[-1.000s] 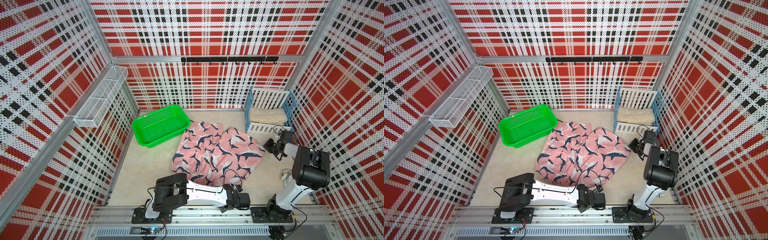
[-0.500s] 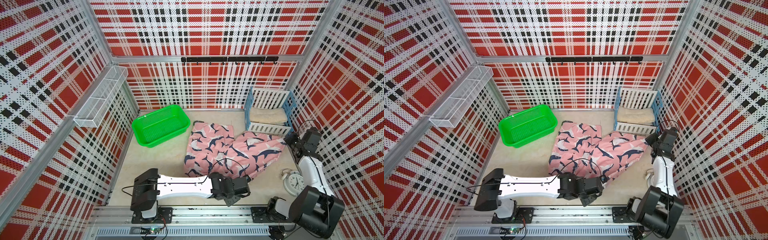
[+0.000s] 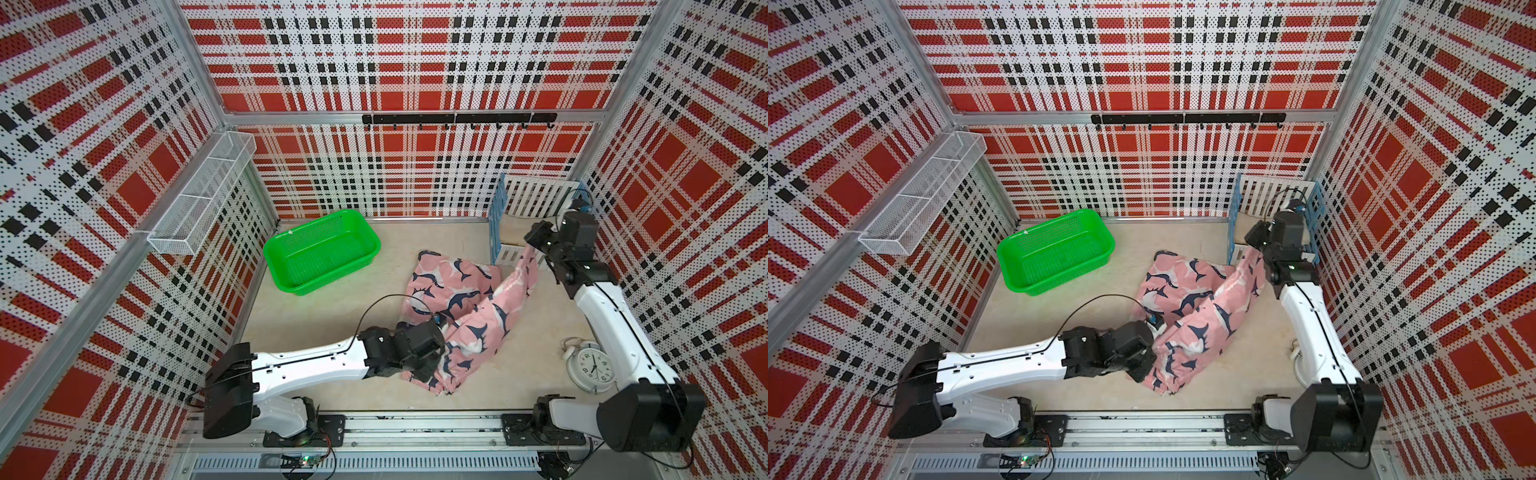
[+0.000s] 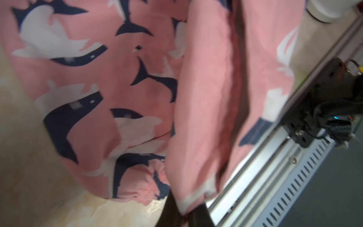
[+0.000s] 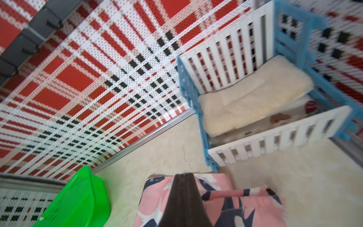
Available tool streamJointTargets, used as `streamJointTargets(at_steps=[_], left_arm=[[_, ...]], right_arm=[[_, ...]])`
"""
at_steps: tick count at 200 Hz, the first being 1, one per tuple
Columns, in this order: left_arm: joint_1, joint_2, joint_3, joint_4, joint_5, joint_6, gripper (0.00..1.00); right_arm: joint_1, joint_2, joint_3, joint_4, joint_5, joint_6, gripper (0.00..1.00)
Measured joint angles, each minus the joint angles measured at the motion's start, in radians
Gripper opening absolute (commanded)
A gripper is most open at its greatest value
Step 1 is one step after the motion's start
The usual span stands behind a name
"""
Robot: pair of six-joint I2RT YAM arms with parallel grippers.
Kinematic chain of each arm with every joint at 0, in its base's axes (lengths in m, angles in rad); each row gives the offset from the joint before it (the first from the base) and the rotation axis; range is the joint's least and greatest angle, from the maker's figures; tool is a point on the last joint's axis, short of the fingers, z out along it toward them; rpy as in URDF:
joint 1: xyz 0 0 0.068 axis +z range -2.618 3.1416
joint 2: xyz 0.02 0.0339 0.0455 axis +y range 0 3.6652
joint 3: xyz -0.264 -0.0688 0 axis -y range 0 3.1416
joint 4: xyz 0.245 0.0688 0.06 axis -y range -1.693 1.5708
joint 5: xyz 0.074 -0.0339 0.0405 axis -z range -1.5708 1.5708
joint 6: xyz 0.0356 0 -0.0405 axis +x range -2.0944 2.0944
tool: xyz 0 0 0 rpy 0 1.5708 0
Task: Roll up the shorts
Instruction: Fold the shorts at the center of the board.
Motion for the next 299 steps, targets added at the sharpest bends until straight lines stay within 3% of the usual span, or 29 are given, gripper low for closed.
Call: streamJointTargets(at_steps=[40,106,166,195,215,232,267,299], left_arm=[[0.150,-0.095,-0.195,0.040,0.029,-0.092,0.00],[0.183,-0.125,-0.269,0.071,0.092,-0.238,0.00],[0.243,-0.126,-0.339,0.071,0.080,-0.337,0.03],[0.243,-0.099,-0.344,0.075,0.078,-0.340,0.06],[0.240,-0.080,-0.346,0.073,0.080,-0.336,0.28],[0.237,-0.084,-0.344,0.058,0.078,-0.341,0.46],[0.266,-0.162,-0.246,-0.044,0.044,-0.322,0.51],[0.399,-0.229,-0.068,-0.064,0.019,-0.261,0.51]], right_arm=[[0.195,0.335,0.223,0.033,0.069,0.029,0.00],[0.334,0.883,0.693,0.048,0.040,0.074,0.00],[0.344,1.102,0.714,0.321,-0.200,0.129,0.00],[0.367,1.228,0.811,0.429,-0.294,0.158,0.00],[0.384,1.299,0.871,0.521,-0.363,0.187,0.44],[0.396,1.338,0.904,0.604,-0.431,0.218,0.65],[0.405,1.284,0.853,0.622,-0.494,0.187,0.68],[0.395,1.084,0.724,0.483,-0.457,0.087,0.62]])
